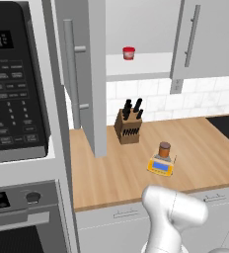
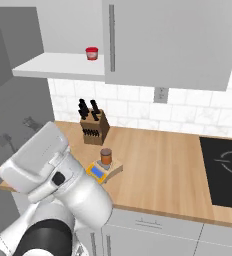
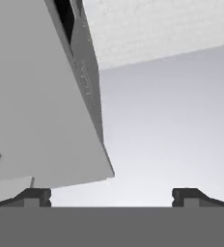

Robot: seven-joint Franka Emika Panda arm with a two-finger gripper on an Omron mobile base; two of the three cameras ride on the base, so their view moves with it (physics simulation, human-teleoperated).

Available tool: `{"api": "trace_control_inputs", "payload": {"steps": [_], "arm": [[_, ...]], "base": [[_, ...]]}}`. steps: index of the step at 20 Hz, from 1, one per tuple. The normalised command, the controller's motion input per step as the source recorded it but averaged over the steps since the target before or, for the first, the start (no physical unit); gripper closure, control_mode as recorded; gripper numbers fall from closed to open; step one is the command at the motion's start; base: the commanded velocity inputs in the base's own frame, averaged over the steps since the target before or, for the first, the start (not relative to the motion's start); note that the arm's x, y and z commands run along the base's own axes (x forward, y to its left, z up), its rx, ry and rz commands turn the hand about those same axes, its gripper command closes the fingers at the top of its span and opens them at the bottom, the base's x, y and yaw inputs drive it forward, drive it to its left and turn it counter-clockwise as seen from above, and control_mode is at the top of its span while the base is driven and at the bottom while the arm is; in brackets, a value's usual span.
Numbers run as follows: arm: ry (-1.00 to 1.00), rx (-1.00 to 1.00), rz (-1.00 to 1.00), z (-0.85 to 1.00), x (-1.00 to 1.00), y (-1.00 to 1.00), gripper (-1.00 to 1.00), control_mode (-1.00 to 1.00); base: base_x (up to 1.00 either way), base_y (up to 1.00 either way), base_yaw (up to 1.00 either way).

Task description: Pick the jam and place it on the digital scale for weighing, and close the cabinet.

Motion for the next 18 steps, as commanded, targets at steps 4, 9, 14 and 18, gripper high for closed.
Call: {"api": "trace_control_inputs", "payload": {"steps": [4, 9, 14, 18], "arm": [[-0.16, -0.19, -0.13, -0.01, -0.73, 1.0, -1.0, -1.0], [-0.16, -0.12, -0.18, -0.21, -0.38, 1.0, -1.0, -1.0], [-0.21, 0.0, -0.19, -0.8, 0.03, 1.0, -1.0, -1.0], [-0.21, 0.0, -0.21, -0.85, 0.1, 1.0, -1.0, -1.0]], "base": [[0.0, 0.0, 0.0], [0.0, 0.0, 0.0], [0.0, 0.0, 0.0], [0.0, 0.0, 0.0]]}}
